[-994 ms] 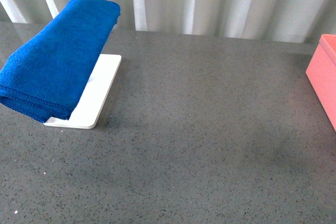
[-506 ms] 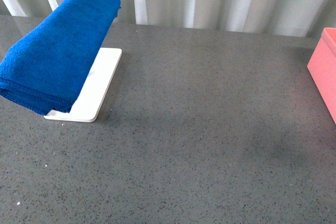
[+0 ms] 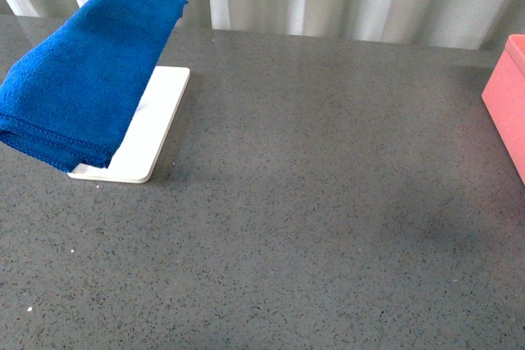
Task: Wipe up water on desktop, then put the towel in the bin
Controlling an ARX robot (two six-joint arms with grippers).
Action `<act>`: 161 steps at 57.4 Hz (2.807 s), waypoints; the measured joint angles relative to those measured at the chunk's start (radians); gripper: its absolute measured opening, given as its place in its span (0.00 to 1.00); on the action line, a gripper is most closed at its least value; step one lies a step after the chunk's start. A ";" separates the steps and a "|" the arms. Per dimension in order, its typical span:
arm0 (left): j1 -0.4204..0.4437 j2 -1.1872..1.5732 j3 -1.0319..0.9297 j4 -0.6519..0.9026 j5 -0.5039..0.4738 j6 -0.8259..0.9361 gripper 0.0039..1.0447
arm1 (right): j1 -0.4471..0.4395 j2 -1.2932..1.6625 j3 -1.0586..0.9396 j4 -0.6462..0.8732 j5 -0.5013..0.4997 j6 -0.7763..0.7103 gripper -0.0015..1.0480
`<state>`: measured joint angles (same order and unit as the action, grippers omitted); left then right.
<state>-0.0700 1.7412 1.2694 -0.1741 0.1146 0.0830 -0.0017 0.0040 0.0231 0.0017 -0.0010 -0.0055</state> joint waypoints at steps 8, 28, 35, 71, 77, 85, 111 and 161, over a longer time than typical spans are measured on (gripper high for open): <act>-0.015 0.100 0.124 -0.058 -0.023 0.037 0.94 | 0.000 0.000 0.000 0.000 0.000 0.000 0.93; -0.031 0.263 0.269 -0.109 -0.061 0.050 0.94 | 0.000 0.000 0.000 0.000 0.000 0.000 0.93; -0.031 0.309 0.290 -0.111 -0.078 0.026 0.94 | 0.000 0.000 0.000 0.000 0.000 0.000 0.93; -0.033 0.357 0.218 0.014 -0.165 -0.002 0.94 | 0.000 0.000 0.000 0.000 0.000 0.000 0.93; -0.033 0.359 0.209 0.020 -0.168 -0.002 0.85 | 0.000 0.000 0.000 0.000 0.000 0.000 0.93; -0.036 0.359 0.203 0.032 -0.170 -0.002 0.57 | 0.000 0.000 0.000 0.000 0.000 0.000 0.93; -0.032 0.324 0.150 0.092 -0.083 -0.006 0.04 | 0.000 0.000 0.000 0.000 0.000 0.000 0.93; -0.192 -0.014 0.003 0.323 0.396 -0.356 0.04 | 0.000 0.000 0.000 0.000 0.000 0.000 0.93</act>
<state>-0.2623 1.7275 1.2720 0.1490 0.5106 -0.2726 -0.0017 0.0040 0.0231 0.0017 -0.0010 -0.0055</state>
